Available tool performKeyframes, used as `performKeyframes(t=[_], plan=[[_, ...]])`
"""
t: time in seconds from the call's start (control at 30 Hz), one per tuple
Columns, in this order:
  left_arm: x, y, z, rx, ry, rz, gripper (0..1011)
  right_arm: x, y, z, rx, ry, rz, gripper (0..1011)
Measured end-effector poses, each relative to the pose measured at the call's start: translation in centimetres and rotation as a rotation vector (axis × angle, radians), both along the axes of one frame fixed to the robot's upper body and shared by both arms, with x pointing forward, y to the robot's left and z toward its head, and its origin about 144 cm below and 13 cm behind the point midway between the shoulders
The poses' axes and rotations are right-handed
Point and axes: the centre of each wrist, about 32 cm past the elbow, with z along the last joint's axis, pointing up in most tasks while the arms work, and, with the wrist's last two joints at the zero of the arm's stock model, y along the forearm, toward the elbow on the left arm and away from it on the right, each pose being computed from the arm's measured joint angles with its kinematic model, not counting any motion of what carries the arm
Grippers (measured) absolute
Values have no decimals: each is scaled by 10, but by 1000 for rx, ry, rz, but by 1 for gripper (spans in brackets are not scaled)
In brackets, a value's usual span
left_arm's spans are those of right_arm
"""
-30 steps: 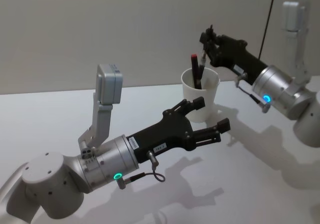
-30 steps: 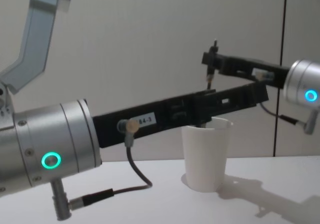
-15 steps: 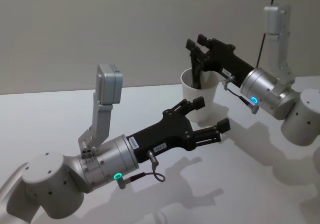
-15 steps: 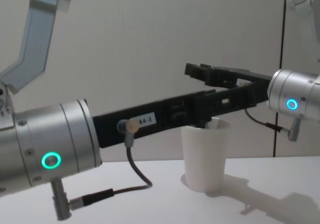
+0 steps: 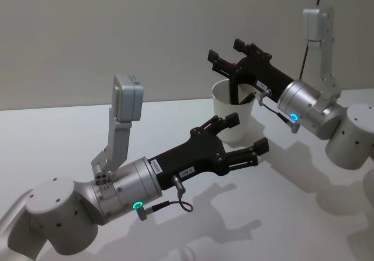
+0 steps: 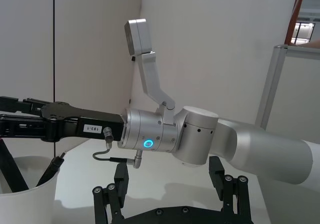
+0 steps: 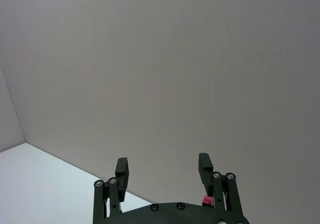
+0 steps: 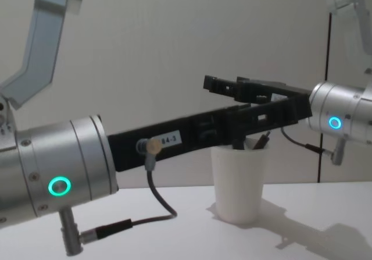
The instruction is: Place the pen into the pen holder.
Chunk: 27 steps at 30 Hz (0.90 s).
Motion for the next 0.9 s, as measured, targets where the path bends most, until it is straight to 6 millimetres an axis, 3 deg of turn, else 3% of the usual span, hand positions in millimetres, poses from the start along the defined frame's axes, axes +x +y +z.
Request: performKeyframes(t=[0.1,0.23,0.63,0.9], plan=[[0,0,0,0,0,0,1001,-2,-2,1,10,-4,-1,927],[0,0,0,0,0,0,1001,-6,-5,3,23,-6,-9,1001],[0,0,0,0,0,0,1001,-22,-21,8,57,-13,-58,1001],[0,0,0,19,-4,32,1001,-25,-22,6,54,-11,-66,1002]])
